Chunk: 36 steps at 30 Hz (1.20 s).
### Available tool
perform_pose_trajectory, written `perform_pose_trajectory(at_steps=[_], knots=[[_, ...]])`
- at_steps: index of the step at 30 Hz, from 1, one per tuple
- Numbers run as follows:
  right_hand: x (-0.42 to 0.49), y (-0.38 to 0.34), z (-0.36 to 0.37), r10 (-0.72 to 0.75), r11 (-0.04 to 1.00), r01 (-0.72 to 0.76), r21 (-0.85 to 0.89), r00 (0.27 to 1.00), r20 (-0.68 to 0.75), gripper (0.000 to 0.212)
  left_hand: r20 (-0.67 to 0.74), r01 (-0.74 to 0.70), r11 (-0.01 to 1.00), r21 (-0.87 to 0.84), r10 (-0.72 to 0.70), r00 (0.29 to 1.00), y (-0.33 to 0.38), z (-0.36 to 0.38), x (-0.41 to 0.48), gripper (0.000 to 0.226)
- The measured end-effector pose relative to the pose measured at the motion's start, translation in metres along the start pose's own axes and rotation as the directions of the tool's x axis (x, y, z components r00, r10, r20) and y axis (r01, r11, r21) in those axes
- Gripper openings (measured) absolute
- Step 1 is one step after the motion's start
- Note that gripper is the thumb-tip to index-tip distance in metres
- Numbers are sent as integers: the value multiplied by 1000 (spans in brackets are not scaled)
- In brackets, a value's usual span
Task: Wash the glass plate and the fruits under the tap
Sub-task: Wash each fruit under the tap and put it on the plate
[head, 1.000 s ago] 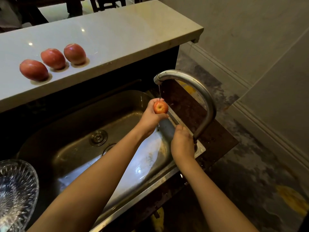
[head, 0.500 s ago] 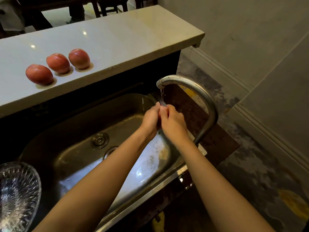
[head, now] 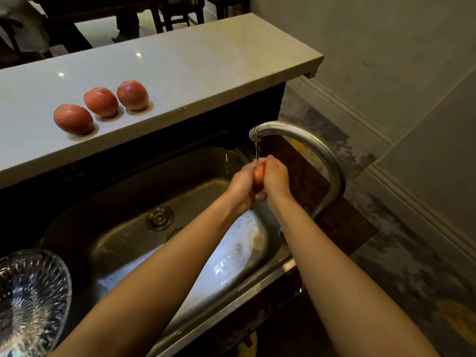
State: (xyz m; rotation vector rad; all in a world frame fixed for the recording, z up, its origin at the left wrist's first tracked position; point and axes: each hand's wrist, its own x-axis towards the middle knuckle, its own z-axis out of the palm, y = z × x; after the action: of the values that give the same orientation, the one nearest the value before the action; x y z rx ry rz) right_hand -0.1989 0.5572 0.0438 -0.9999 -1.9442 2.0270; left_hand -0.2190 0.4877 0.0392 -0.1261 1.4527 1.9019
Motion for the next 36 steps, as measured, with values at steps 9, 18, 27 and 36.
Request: perform_pose_trajectory(at_steps=[9,18,27,36], knots=[[-3,13,-8,-62,995,70,-74,993,100,30,53,-15,984,176,6,999,4,1,5,39],[-9,13,-1,-157,969,196,-152,959,237,21,-175,-50,991,124,71,982,10,1,5,48],[-4,5,-2,-188,961,230,-151,950,249,32,-201,-138,984,115,159,967,10,6,1,45],[3,2,-5,-15,997,7,83,995,98,34,23,-263,929,259,266,964,-2,9,0,33]])
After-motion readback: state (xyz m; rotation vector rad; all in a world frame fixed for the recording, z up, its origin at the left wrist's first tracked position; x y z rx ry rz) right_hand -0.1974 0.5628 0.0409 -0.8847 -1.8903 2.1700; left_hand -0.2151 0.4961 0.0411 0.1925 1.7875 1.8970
